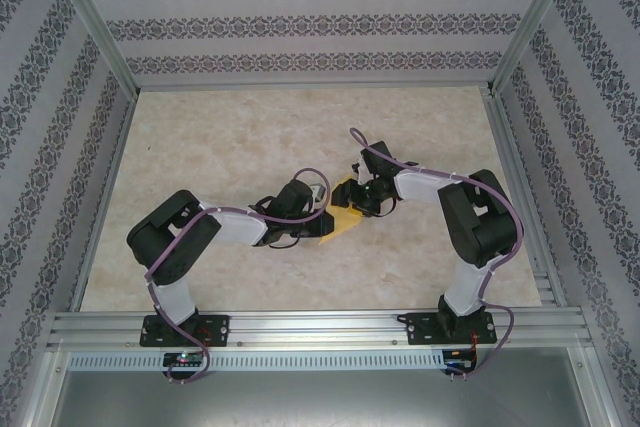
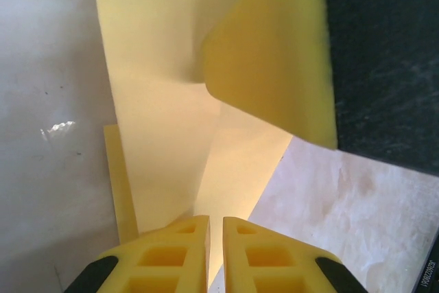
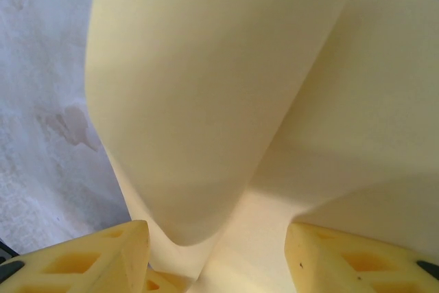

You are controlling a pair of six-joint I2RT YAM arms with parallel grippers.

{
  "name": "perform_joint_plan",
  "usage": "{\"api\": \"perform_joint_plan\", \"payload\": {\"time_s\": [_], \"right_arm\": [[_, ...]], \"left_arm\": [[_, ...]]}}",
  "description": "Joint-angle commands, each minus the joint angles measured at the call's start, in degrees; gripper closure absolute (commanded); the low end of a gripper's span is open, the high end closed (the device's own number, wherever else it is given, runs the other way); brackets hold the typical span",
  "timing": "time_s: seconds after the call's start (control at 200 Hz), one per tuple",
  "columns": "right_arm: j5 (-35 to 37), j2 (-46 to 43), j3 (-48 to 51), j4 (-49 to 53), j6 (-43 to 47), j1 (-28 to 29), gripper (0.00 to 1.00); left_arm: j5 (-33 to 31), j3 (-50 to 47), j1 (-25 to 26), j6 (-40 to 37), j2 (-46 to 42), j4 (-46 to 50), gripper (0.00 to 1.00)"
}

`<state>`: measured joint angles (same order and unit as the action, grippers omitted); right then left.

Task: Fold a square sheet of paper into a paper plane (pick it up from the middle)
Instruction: Fourth fold the wing at the center of the table.

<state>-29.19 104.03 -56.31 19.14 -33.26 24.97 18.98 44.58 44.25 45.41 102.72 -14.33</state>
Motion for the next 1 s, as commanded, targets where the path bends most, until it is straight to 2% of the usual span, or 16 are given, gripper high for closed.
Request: {"api": "perform_joint_plan", "payload": {"time_s": [0.0,0.315,0.55,0.829,0.994], "right_arm": [[4.89,3.26,2.66,2.19,0.59,-0.54,0.44],[11.99,6.89,0.15,8.01,-1.60,-0.80,0.56],[12.32,6.92,1.18,6.62,-3.33,-1.04,0.60],[12.68,7.86,1.49,6.55,-4.13,-1.15,0.66],[12.93,8.16,1.17,7.74,-3.33,-1.07,0.66]], "left_arm": [[-0.22,1.31,-0.92,0.30,0.38,1.47,0.86],[0.74,0.96,-1.01,-1.21,-2.82,2.01,0.84],[-2.94,-1.01,-1.09,-0.95,-7.57,0.84,0.82],[-7.16,-1.60,-1.01,2.17,-7.06,-1.61,0.79],[-8.38,-1.35,-1.01,2.84,-6.98,-1.48,0.81]]}}
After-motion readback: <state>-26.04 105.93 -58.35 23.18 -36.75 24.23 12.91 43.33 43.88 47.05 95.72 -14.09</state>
